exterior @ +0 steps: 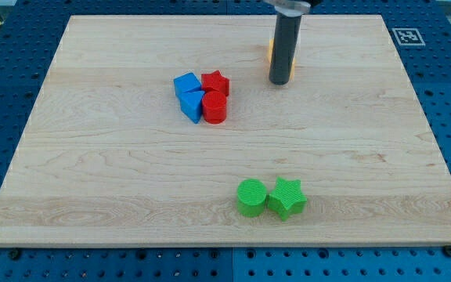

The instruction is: Push the green star into yellow circle

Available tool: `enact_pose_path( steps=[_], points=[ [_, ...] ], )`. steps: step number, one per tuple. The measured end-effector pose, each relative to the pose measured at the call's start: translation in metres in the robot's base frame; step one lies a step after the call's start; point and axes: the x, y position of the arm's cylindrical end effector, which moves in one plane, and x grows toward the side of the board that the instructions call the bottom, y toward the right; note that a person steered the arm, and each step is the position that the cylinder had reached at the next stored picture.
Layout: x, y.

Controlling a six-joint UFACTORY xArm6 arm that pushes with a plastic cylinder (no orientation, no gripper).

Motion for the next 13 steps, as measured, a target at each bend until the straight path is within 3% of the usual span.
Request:
enact_pose_path(
  steps=[1, 3, 6, 7, 8, 10, 12, 13],
  points=[
    [0.023, 0.0],
    [0.124, 0.011],
    [0.201, -0.151],
    [0.236, -0.138],
    [0.246, -0.076],
    [0.206, 0.049],
    [0.234, 0.082],
    [0.207, 0.1]
  ],
)
